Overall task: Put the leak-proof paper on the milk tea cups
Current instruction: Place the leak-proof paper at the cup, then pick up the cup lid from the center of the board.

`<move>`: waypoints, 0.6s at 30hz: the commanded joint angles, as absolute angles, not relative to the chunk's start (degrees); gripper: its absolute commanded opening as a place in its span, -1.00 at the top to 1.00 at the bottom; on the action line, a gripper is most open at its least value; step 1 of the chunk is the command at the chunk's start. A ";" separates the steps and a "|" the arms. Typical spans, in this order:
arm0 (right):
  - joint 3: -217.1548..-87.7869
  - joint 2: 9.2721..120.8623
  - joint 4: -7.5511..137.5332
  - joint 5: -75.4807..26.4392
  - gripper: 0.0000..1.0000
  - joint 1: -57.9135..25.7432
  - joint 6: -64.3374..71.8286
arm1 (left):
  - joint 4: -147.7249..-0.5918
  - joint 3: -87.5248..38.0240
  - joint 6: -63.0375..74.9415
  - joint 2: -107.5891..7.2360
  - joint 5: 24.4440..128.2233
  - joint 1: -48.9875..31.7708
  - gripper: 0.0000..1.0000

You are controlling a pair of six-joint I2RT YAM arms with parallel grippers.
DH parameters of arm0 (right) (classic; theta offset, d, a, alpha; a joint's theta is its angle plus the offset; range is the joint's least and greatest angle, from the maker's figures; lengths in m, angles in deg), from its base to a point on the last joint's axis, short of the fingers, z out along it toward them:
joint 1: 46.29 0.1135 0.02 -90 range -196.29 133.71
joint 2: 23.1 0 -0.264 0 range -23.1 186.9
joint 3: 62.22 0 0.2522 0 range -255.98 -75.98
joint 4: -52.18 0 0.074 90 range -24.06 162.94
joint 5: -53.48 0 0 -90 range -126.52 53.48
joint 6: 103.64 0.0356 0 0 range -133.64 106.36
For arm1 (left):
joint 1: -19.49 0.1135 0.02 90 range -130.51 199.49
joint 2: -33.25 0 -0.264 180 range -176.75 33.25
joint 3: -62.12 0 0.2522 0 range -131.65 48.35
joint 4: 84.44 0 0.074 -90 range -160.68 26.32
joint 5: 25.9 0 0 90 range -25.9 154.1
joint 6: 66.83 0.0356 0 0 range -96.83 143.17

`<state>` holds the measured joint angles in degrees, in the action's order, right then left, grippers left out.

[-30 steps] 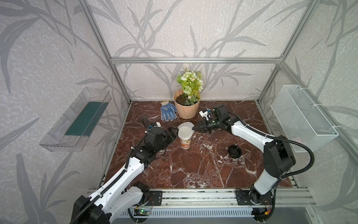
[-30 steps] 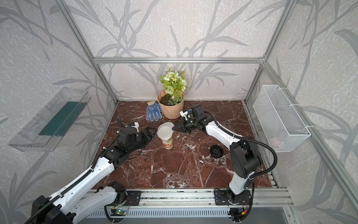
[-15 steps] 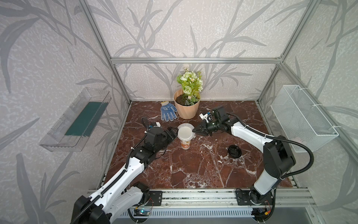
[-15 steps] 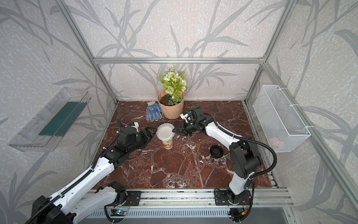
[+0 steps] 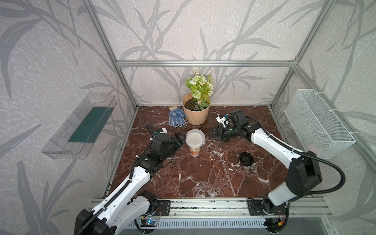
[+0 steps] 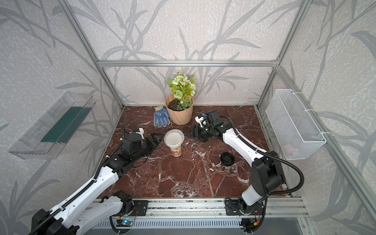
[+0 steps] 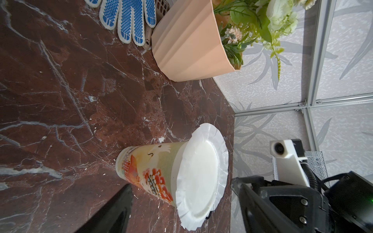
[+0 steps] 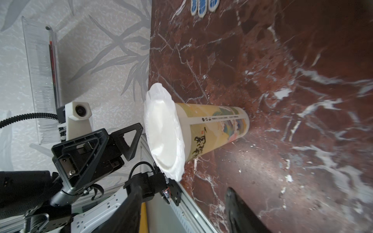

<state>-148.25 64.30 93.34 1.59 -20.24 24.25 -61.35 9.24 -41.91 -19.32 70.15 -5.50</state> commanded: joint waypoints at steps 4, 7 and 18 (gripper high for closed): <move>-141.27 51.58 117.46 -32.52 -0.25 -21.03 19.97 | -57.73 9.21 -39.52 -16.68 67.50 -5.03 -0.67; -134.26 45.54 121.77 -43.24 -0.35 -22.64 22.40 | -54.97 7.48 -35.97 -16.19 67.13 -4.92 -0.67; -129.15 48.72 123.24 -38.61 -0.15 -27.08 12.91 | -52.58 5.16 -31.68 -17.10 67.72 -3.56 -0.67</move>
